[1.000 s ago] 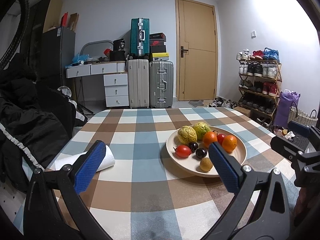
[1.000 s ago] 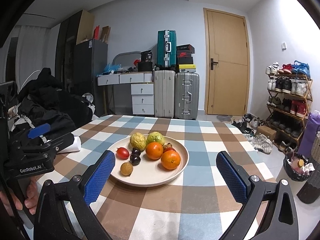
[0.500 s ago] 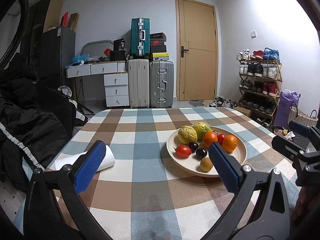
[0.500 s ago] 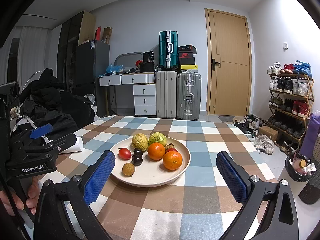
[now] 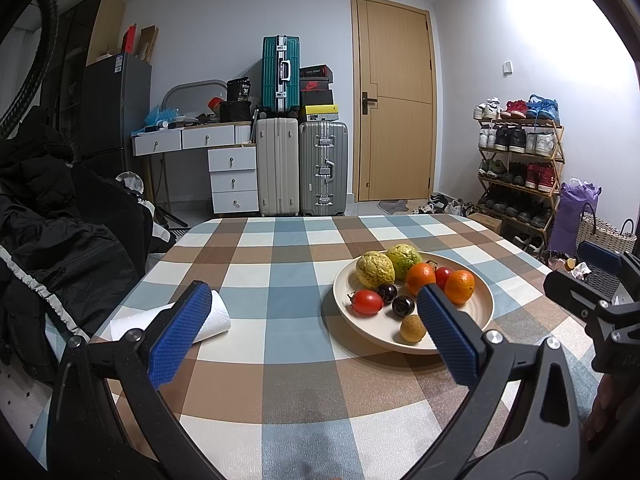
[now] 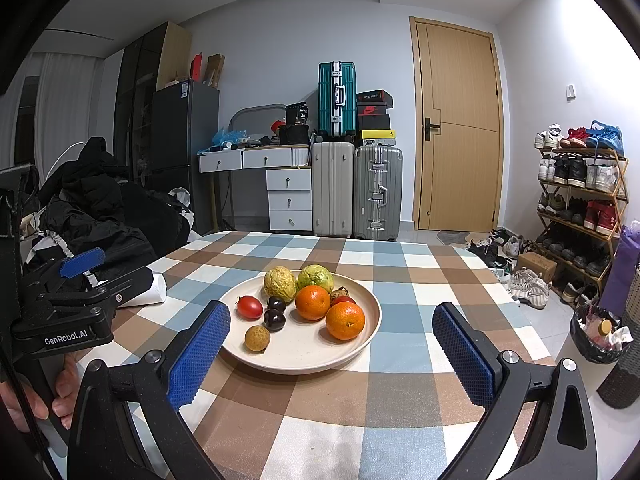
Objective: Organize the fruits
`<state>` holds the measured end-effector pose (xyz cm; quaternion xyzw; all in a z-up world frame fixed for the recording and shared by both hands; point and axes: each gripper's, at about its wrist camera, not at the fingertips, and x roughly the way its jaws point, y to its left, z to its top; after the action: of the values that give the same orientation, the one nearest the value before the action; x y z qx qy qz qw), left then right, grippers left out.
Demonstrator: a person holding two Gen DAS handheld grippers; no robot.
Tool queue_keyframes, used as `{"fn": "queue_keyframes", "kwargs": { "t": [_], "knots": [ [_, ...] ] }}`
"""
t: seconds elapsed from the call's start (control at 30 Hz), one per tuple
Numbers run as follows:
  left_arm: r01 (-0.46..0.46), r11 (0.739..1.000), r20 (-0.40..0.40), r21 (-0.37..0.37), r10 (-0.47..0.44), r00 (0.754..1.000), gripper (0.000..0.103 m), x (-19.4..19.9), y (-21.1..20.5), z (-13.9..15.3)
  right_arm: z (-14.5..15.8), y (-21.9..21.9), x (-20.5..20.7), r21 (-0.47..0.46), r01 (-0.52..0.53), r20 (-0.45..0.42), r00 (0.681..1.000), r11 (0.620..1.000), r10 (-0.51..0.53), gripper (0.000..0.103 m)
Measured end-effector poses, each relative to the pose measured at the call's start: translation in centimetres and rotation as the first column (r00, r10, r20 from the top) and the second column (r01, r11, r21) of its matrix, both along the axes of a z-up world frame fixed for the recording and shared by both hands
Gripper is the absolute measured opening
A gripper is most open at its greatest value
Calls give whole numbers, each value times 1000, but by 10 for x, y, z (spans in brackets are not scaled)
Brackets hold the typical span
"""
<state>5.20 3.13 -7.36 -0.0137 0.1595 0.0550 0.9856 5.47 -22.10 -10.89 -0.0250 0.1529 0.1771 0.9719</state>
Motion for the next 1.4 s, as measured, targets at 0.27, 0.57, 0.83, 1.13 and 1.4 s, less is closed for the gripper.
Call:
{"fn": "queue_keyframes", "kwargs": {
  "t": [0.27,0.57,0.83,1.13,1.4],
  "knots": [
    [-5,1000,1,-1,5,1000,103,-1,1,1,0,0,0,0,0,0,1000,1000,0,103],
    [-4,1000,1,-1,4,1000,103,0,2,0,0,0,0,0,0,0,1000,1000,0,103],
    [-3,1000,1,-1,3,1000,103,0,2,0,0,0,0,0,0,0,1000,1000,0,103],
    [-3,1000,1,-1,3,1000,103,0,2,0,0,0,0,0,0,0,1000,1000,0,103],
    [-3,1000,1,-1,3,1000,103,2,2,-2,0,0,0,0,0,0,1000,1000,0,103]
  ]
}}
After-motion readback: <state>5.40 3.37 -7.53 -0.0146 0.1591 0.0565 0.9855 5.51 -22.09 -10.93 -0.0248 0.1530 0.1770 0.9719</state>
